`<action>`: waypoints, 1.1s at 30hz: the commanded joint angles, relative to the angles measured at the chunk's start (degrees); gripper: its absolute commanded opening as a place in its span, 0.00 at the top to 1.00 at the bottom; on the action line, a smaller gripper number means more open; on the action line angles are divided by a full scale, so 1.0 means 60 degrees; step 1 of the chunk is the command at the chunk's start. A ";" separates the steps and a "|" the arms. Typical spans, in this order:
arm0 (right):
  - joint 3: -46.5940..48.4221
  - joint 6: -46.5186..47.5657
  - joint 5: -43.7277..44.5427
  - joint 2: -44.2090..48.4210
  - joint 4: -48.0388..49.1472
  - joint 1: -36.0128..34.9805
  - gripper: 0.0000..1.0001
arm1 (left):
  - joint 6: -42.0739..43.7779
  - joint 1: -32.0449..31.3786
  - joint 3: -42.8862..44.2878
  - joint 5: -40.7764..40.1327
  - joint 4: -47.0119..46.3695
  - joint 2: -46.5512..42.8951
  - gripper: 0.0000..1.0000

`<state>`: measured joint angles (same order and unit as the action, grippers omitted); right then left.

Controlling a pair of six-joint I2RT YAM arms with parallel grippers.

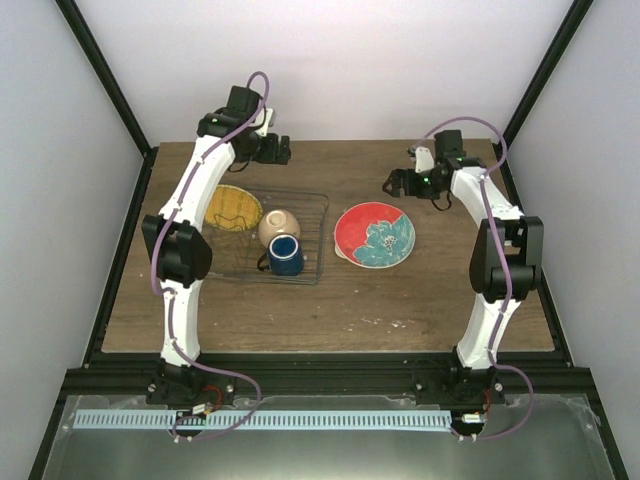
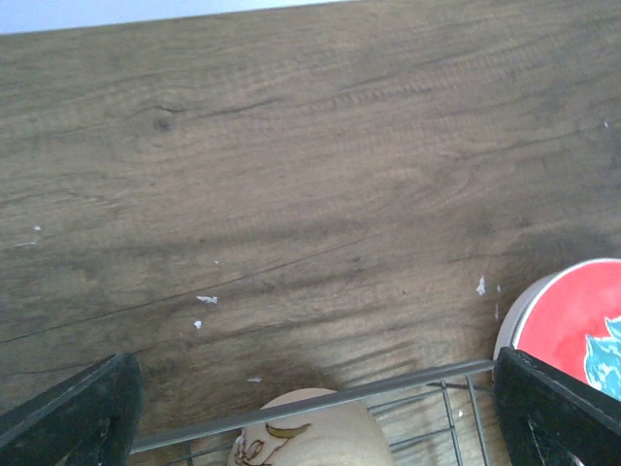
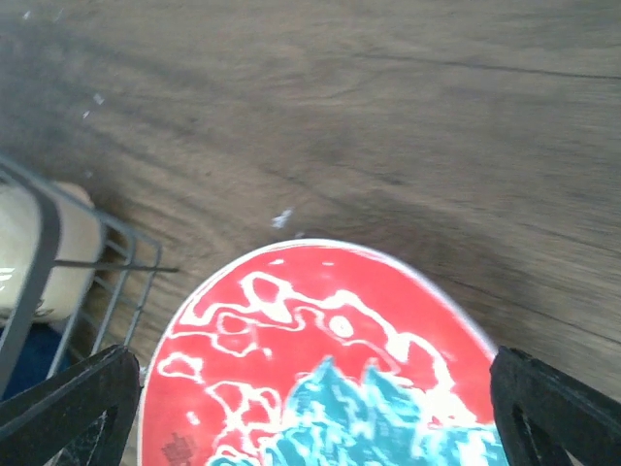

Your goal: Load the mixed dishes into the dish rack

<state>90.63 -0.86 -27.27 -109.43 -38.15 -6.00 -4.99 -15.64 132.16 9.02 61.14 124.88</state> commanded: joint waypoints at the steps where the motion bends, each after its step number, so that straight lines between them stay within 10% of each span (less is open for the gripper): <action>1: 0.0008 0.0089 -0.0059 0.0097 -0.0179 -0.0594 0.00 | 0.0885 -0.0028 0.0010 0.0726 -0.0218 -0.0256 0.00; 33: 0.3291 0.0820 0.0944 -0.2188 -0.1640 -0.2948 0.00 | 0.1666 -0.0118 -0.1467 -0.0507 -0.0785 -0.0907 0.00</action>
<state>106.91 2.42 -22.06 -120.77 -45.52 -22.17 3.88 -16.16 123.52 6.28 57.10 120.75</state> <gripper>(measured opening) 0.999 0.997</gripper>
